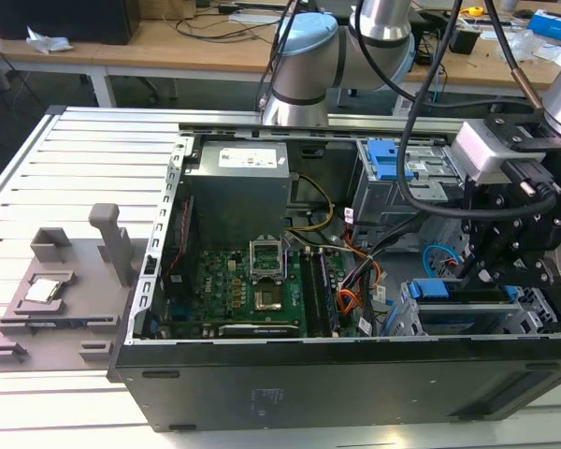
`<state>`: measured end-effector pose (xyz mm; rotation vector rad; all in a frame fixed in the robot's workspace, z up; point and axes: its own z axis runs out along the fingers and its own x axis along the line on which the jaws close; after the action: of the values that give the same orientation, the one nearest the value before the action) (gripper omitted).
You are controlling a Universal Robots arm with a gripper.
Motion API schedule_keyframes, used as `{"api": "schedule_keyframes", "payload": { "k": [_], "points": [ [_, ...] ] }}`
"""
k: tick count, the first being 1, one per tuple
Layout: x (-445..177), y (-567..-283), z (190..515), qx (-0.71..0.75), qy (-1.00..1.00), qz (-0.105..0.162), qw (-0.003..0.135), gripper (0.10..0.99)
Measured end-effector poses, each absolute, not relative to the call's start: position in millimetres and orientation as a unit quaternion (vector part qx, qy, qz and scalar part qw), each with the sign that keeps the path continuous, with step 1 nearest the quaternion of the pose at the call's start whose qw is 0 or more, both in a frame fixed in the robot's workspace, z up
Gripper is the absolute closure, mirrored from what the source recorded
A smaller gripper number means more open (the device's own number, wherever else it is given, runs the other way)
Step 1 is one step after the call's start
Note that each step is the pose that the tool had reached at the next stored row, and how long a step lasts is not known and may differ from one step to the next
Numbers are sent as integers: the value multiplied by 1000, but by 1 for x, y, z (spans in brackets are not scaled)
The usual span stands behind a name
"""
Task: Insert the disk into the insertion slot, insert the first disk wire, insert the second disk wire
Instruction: 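Insert the second disk wire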
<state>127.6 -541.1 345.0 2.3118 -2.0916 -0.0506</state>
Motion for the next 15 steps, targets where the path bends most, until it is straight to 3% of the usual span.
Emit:
{"api": "schedule_keyframes", "payload": {
  "k": [15],
  "points": [
    [129,-543,336,741,-671,-20,8,922]
  ]
}}
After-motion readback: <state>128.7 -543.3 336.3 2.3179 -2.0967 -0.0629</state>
